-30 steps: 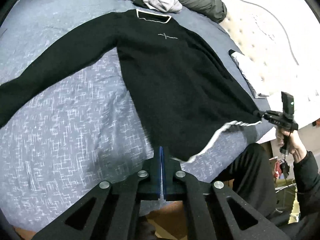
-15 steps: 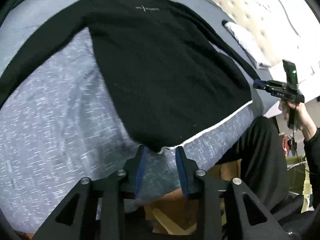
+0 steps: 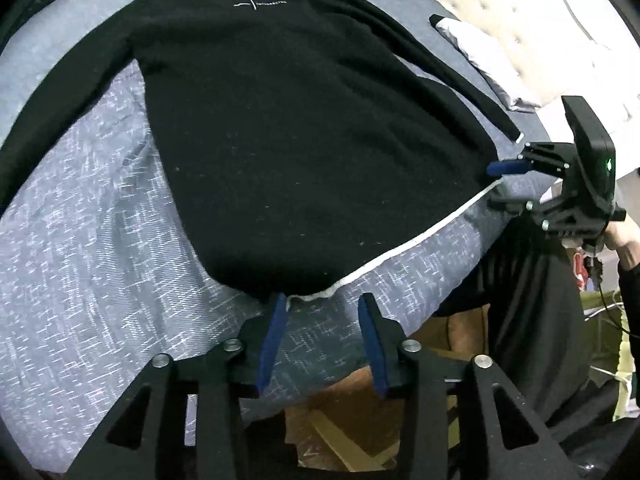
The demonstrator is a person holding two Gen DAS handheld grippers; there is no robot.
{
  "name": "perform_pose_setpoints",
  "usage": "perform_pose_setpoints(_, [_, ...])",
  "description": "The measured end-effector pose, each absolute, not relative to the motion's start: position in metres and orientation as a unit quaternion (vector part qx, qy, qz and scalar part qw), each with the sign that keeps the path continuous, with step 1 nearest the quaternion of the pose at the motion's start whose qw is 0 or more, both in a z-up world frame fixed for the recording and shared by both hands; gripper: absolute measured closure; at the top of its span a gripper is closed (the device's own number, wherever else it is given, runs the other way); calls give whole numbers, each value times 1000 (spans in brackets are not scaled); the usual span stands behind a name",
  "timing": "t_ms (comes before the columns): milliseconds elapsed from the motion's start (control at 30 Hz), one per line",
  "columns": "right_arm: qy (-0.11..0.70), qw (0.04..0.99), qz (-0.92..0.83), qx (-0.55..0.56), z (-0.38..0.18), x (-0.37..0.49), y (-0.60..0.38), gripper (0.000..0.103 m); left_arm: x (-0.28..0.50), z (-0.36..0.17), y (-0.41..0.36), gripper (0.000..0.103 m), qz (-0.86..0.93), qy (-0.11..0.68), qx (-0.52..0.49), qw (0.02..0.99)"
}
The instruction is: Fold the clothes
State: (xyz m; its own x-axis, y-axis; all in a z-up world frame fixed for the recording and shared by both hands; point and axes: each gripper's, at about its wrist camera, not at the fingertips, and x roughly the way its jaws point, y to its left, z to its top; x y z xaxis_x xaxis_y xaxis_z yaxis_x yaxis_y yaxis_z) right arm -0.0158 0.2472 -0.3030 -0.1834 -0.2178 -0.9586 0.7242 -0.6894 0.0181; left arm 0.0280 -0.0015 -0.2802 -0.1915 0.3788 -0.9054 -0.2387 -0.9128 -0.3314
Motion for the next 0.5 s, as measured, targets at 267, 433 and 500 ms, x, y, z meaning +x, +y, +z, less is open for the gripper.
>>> perform_pose_setpoints(267, [305, 309, -718, 544, -331, -5, 206, 55, 34, -277, -10, 55, 779, -64, -593, 193])
perform_pose_setpoints(433, [299, 302, -719, 550, -338, -7, 208, 81, 35, -280, -11, 55, 780, -73, -589, 198])
perform_pose_setpoints(500, [295, 297, -725, 546, -337, -9, 210, 93, 35, -283, -10, 55, 779, -77, -590, 199])
